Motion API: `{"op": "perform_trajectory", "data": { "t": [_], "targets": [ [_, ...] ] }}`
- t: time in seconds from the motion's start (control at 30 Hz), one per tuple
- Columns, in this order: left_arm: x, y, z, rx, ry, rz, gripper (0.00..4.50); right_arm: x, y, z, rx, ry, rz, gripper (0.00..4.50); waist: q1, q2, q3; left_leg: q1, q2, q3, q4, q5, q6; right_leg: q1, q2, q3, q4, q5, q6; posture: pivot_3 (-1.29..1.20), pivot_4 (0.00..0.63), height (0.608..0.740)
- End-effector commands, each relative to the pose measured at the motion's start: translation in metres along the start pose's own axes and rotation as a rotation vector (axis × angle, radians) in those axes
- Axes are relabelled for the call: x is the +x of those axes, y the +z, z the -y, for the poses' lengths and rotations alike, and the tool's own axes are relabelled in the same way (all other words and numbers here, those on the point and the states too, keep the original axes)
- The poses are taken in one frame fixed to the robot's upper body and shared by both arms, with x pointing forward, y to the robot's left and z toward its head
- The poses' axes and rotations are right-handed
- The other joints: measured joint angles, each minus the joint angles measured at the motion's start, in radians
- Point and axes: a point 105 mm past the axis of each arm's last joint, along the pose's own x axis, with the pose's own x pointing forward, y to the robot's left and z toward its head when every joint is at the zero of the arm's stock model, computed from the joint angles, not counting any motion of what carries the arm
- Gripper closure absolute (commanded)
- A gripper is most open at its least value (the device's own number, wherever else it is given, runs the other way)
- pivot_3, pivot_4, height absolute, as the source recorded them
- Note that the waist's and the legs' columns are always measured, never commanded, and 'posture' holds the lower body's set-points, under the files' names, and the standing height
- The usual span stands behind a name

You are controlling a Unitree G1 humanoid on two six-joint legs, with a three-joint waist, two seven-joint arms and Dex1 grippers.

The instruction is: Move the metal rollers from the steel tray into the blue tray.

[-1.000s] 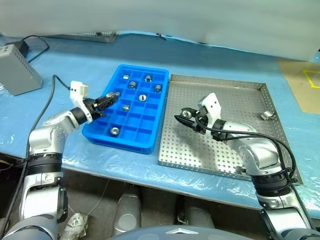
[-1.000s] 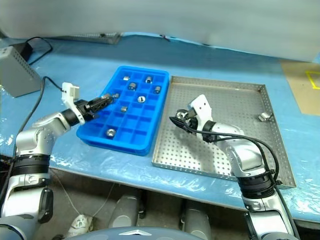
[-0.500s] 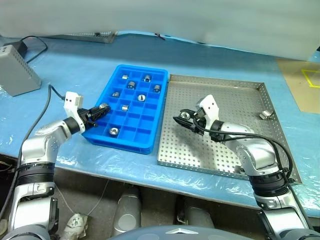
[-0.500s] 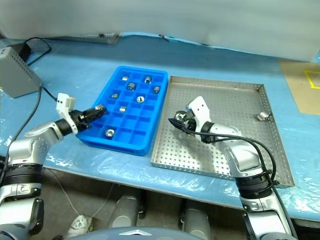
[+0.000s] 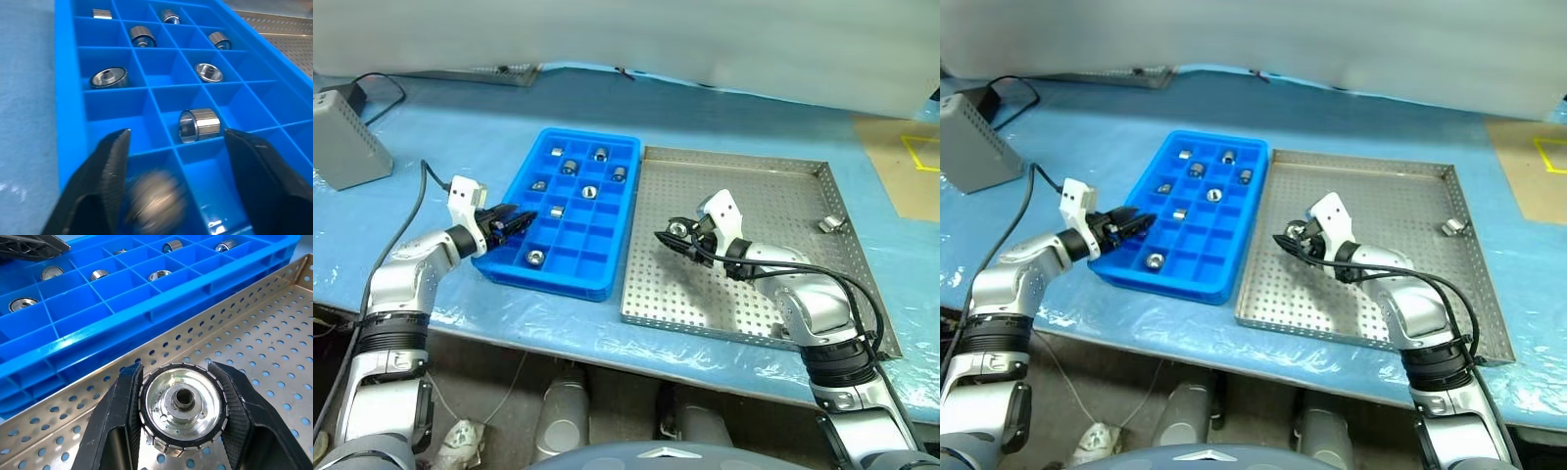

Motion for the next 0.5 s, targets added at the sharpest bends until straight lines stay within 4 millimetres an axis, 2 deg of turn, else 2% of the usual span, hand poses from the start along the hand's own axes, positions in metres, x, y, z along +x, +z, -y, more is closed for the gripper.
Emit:
{"op": "perform_trajectory", "data": {
  "t": [0.03, 0.07, 0.17, 0.3, 0.37, 0.5],
  "targets": [
    [-0.007, 0.004, -0.019, 0.007, 0.079, -0.004, 0.78, -0.001, 0.01, 0.0, -0.025, -0.001, 0.047, 2.77, -0.001, 0.0, 0.0, 0.001, 0.0, 0.0, -0.001, 0.0, -0.001, 0.0, 0.0, 0.0, 0.0, 0.0, 0.0, 0.2, 0.15, 0.74],
    [-0.005, 0.01, -0.018, 0.012, 0.073, 0.011, 0.78, -0.001, 0.01, 0.0, -0.026, -0.001, 0.046, 2.77, 0.0, 0.0, 0.0, 0.002, 0.001, 0.0, -0.002, 0.001, -0.002, 0.0, 0.001, 0.0, 0.001, 0.0, 0.0, 0.2, 0.15, 0.74],
    [0.004, 0.043, -0.006, 0.024, -0.001, 0.112, 0.78, -0.004, 0.01, 0.004, -0.03, -0.015, 0.044, 2.77, 0.004, 0.0, 0.0, 0.002, 0.001, 0.0, -0.003, 0.001, -0.002, 0.0, 0.001, 0.0, 0.0, 0.0, 0.0, 0.19, 0.15, 0.74],
    [0.02, 0.086, 0.027, 0.092, -0.155, 0.209, 0.78, -0.011, 0.009, 0.015, -0.032, -0.063, 0.041, 2.77, 0.013, -0.002, 0.001, -0.002, 0.0, 0.0, -0.001, 0.001, -0.002, 0.0, 0.001, 0.0, 0.0, 0.001, -0.002, 0.16, 0.15, 0.74],
    [0.029, 0.095, 0.043, 0.123, -0.227, 0.221, 0.78, -0.015, 0.008, 0.019, -0.031, -0.088, 0.04, 2.77, 0.015, -0.002, 0.001, -0.004, -0.001, 0.0, 0.0, 0.0, 0.0, 0.0, -0.001, 0.0, -0.001, 0.004, -0.007, 0.14, 0.15, 0.74],
    [0.048, 0.104, 0.085, 0.152, -0.417, 0.237, 0.78, -0.024, 0.009, 0.022, -0.026, -0.133, 0.05, 2.77, 0.009, -0.002, 0.001, -0.006, -0.002, 0.001, 0.001, -0.001, 0.002, -0.001, -0.002, 0.0, -0.002, 0.004, -0.007, 0.1, 0.15, 0.74]
  ]
}}
